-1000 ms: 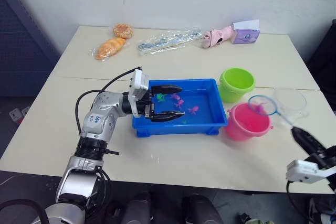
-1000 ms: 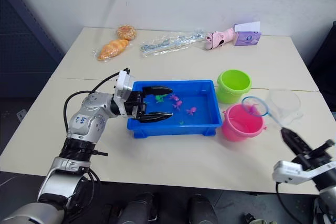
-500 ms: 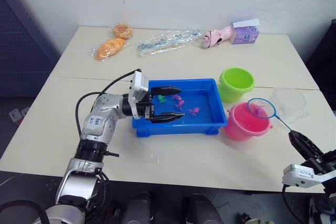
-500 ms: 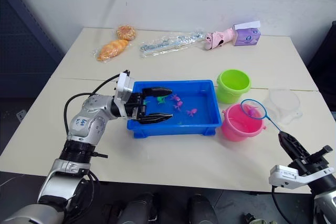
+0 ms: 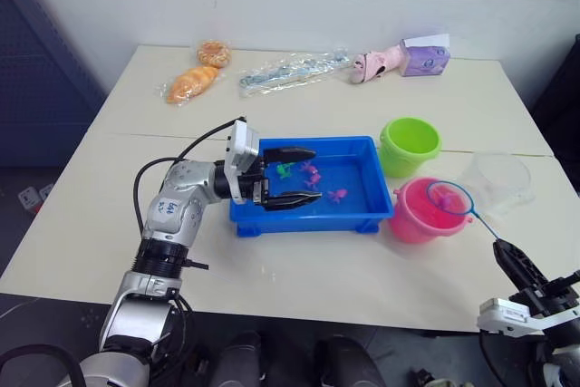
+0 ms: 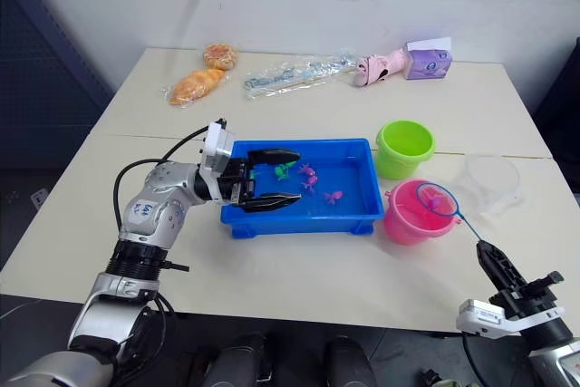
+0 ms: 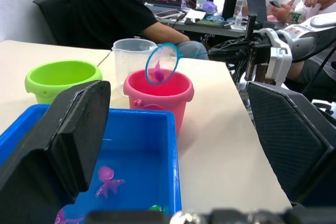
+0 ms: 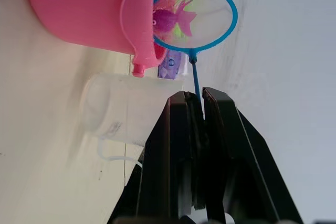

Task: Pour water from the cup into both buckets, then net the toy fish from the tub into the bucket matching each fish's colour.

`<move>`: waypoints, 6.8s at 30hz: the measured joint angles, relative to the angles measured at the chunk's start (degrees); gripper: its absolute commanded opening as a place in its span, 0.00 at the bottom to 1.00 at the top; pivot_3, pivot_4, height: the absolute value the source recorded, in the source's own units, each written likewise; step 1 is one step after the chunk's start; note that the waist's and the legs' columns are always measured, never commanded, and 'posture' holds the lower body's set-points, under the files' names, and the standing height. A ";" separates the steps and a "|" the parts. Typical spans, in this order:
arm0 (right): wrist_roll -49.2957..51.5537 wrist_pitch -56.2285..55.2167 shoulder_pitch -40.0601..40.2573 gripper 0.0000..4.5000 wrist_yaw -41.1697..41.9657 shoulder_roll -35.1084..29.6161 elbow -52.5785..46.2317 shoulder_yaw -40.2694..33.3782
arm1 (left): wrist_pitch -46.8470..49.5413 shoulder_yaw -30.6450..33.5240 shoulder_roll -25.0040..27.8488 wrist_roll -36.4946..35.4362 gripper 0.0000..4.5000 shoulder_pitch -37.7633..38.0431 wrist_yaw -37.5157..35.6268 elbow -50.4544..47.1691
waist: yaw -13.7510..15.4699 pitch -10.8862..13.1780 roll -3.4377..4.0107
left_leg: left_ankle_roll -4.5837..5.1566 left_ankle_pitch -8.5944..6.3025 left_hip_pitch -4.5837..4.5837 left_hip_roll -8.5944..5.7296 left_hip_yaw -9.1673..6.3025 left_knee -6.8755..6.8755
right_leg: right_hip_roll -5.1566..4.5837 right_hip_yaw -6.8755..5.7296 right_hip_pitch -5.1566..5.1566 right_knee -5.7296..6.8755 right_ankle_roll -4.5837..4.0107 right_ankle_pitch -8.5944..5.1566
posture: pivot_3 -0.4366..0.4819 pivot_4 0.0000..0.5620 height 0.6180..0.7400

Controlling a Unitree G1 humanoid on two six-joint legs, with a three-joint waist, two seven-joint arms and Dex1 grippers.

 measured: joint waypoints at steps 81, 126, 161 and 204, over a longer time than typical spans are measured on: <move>3.56 1.94 -0.88 0.00 7.29 -3.31 -3.65 2.27 | -1.91 -0.10 -0.52 0.36 0.98 2.41 2.30 -1.77 | 0.11 -0.01 0.04 | -0.05 0.03 0.14 0.08 0.11 -0.12 | 0.07 0.08 0.02 0.01 0.00 -0.01 | 0.48 0.27 1.00; 82.40 57.44 -42.76 0.00 57.08 -15.93 -20.96 26.07 | -1.30 12.40 21.05 -2.16 0.98 10.73 -5.06 1.67 | -0.71 0.13 -0.03 | 0.29 -0.15 -0.04 0.08 0.09 -0.44 | -0.16 0.00 -0.19 -0.17 -0.03 0.01 | 0.48 0.27 1.00; 45.84 15.09 -71.03 0.00 92.31 -12.80 13.49 45.41 | 3.64 5.01 17.35 -2.24 0.98 10.65 -6.18 -8.52 | -1.30 0.16 0.03 | 0.30 -0.17 -0.30 0.11 0.06 0.16 | -0.15 -0.07 -0.33 0.12 -0.03 0.01 | 0.48 0.27 1.00; 47.10 16.85 -7.79 0.00 68.33 -1.55 -15.71 -16.53 | -1.41 -0.05 7.06 -1.01 0.98 1.99 -10.51 2.28 | -0.03 0.15 0.04 | 0.21 -0.13 -0.13 -0.01 -0.02 0.06 | -0.07 -0.11 -0.06 -0.02 0.03 0.00 | 0.48 0.27 1.00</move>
